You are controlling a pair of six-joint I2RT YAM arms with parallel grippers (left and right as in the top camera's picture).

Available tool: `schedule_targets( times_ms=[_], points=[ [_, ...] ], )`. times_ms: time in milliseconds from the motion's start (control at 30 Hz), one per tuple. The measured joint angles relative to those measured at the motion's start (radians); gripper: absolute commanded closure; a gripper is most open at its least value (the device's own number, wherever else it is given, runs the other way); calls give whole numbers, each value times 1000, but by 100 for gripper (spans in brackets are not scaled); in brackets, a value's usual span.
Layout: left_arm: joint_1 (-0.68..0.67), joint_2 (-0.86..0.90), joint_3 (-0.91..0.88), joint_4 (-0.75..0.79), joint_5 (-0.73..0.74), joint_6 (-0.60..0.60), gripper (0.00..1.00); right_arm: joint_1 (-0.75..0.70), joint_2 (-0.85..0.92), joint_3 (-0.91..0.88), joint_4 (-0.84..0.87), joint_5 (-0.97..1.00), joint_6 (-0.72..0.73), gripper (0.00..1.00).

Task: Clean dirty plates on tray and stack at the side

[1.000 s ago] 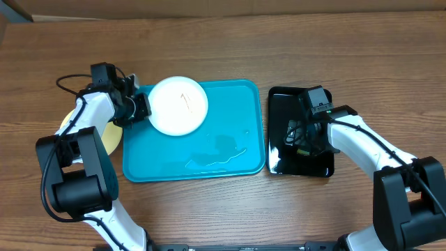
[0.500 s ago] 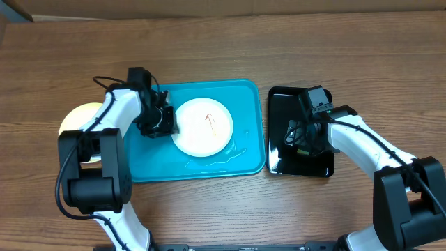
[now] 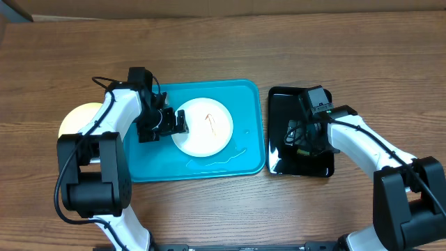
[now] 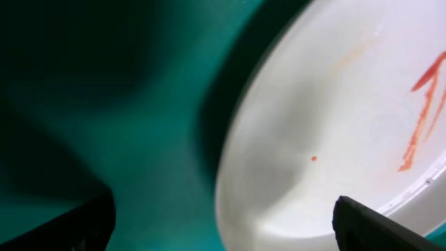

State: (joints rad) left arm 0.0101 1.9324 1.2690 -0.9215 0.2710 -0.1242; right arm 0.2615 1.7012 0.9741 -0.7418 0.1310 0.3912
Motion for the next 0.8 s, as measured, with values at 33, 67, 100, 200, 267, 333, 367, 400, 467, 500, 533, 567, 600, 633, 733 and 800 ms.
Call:
schedule_targets(
  times_ms=[33, 67, 100, 200, 267, 333, 367, 400, 467, 500, 533, 567, 600, 633, 733, 800],
  points=[
    [-5, -6, 0, -5, -16, -3, 0, 0, 0, 0, 0, 0, 0, 0],
    [-10, -16, 0, -9, -34, -6, 0, 0, 0, 0, 0, 0, 1, 0],
    [-18, -30, -1, -11, -51, -9, 0, 0, 0, 0, 0, 0, 0, 0],
    [-68, -118, -2, -15, -103, -31, 0, 0, 0, 0, 0, 0, 0, 0],
    [-100, -180, -2, -18, -127, -48, 0, 0, 0, 0, 0, 0, 0, 0],
    [-130, -236, -2, -21, -154, -79, 0, 0, 0, 0, 0, 0, 0, 0],
    [-142, -255, -2, -21, -165, -98, 0, 0, 0, 0, -1, 0, 0, 0],
    [-145, -262, -2, -21, -172, -112, 0, 0, 0, 0, -1, 0, 0, 0],
    [-145, -261, -2, -23, -189, -137, 2, 0, 0, 0, 0, 0, 0, 0],
    [-145, -256, -2, -27, -195, -144, 6, 0, 0, 0, 0, 0, 0, 0],
    [-145, -250, -2, -34, -199, -152, 13, 0, 0, 0, 0, 0, 0, 0],
    [-145, -243, -2, -45, -203, -164, 23, 0, 0, 0, 3, -1, 0, 0],
    [-145, -235, -2, -53, -206, -169, 29, 0, 0, 0, 9, -6, 1, 0],
    [-145, -228, -3, -56, -209, -170, 33, 0, 0, 0, 13, -19, 0, 0],
    [-145, -203, -23, -31, -212, -179, 44, 0, 0, 0, 0, -71, 0, 0],
    [-145, -186, -50, 1, -214, -187, 53, 0, 0, 0, -5, -101, 0, 0]
  ],
)
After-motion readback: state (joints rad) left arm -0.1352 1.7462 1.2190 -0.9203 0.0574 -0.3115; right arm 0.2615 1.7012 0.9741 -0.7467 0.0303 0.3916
